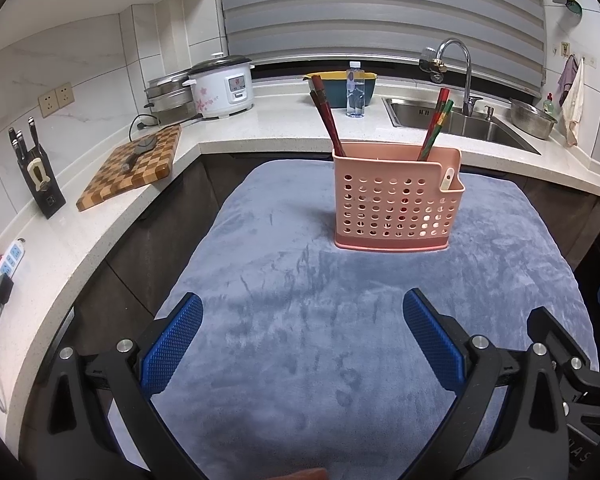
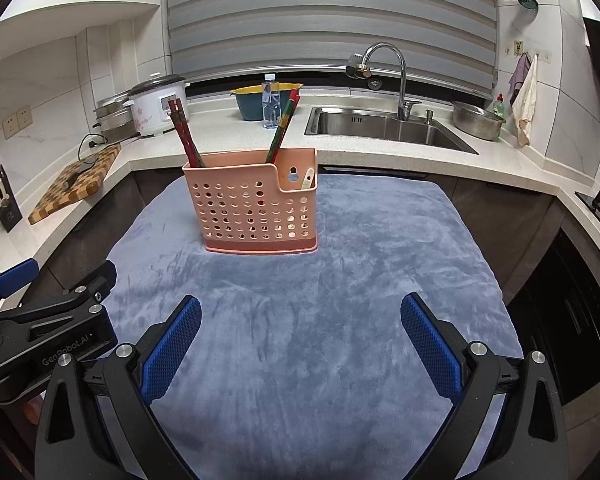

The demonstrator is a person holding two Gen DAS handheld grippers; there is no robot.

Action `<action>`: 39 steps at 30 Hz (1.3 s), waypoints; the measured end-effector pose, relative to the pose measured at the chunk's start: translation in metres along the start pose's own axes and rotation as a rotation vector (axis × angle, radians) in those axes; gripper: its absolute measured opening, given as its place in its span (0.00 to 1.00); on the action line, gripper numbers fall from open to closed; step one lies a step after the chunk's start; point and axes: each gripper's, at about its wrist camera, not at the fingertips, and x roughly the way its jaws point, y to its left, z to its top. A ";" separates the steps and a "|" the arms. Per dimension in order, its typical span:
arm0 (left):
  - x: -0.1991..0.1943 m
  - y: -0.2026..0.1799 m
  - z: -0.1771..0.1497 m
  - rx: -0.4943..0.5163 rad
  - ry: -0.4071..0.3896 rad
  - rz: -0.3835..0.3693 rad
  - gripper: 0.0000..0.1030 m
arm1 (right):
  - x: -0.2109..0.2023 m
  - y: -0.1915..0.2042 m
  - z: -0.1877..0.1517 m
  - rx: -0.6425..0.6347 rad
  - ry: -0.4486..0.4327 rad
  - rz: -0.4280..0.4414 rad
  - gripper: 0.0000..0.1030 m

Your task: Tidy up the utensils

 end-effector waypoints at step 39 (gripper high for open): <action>0.011 -0.002 0.005 0.011 0.017 0.013 0.93 | 0.008 0.004 0.000 -0.006 0.016 0.000 0.94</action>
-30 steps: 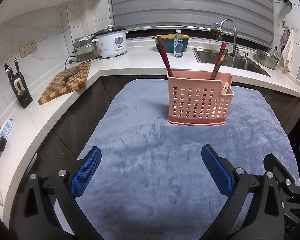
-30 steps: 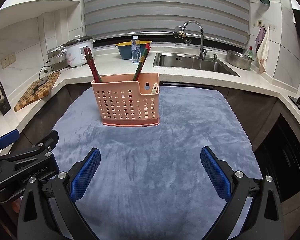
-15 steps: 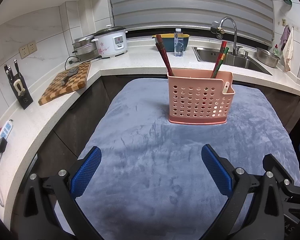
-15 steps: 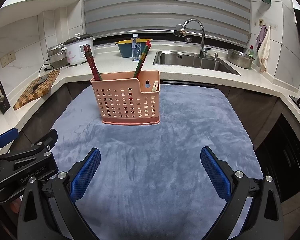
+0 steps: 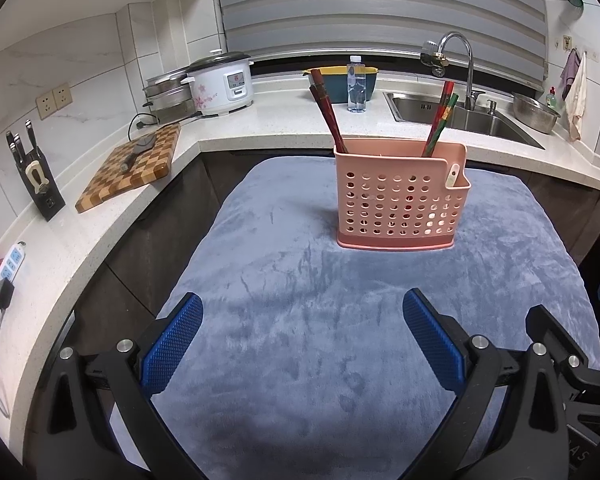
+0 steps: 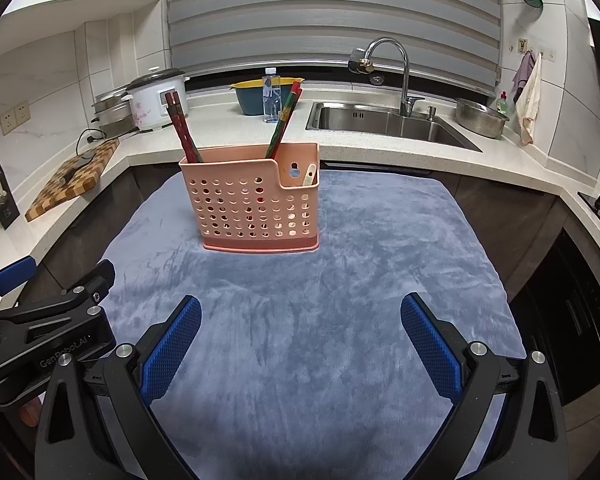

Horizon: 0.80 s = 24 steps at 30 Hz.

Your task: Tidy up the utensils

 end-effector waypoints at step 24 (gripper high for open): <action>0.008 -0.006 0.010 0.016 -0.004 -0.006 0.93 | 0.011 -0.011 0.012 0.000 0.006 -0.018 0.94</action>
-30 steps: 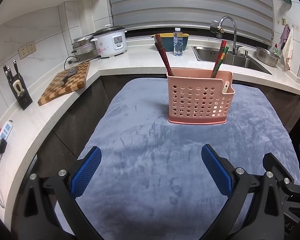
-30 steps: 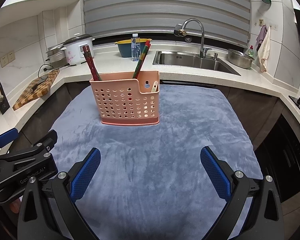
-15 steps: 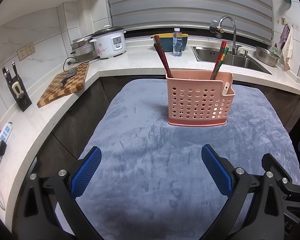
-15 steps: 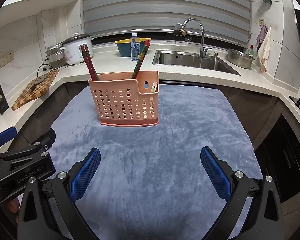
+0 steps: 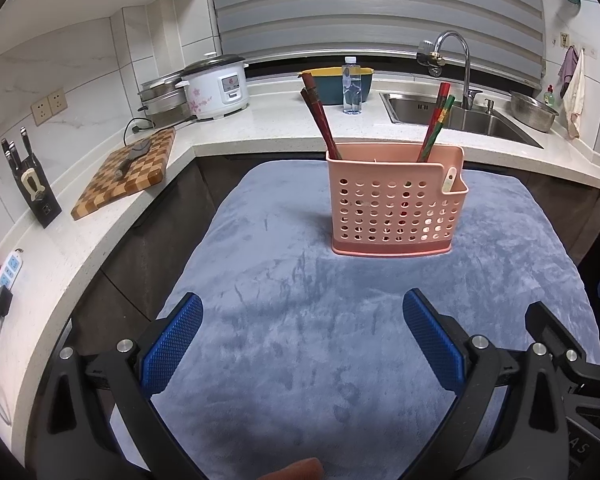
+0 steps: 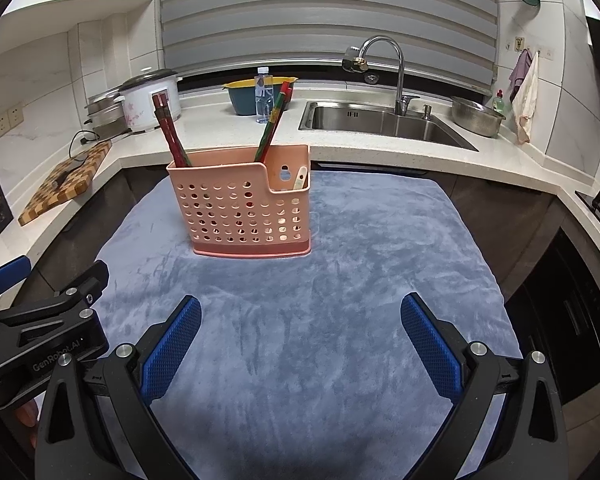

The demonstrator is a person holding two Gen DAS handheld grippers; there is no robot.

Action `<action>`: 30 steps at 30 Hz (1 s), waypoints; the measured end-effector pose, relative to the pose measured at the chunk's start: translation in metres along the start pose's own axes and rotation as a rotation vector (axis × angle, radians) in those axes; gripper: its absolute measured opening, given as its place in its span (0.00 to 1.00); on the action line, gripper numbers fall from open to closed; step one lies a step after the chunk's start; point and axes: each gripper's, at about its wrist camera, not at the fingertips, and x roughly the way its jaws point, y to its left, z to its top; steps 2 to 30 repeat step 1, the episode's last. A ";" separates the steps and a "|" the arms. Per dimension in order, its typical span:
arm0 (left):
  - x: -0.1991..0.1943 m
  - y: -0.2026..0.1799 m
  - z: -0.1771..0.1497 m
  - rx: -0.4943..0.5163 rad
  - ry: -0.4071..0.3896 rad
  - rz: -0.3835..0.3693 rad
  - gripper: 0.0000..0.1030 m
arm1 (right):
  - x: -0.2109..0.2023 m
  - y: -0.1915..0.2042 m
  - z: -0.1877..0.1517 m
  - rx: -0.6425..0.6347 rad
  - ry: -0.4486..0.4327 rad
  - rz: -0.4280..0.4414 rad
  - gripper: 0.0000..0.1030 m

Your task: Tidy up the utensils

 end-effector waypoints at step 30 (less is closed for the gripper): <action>0.001 0.000 0.001 0.000 -0.001 -0.001 0.93 | 0.001 0.000 0.001 0.000 0.000 -0.002 0.94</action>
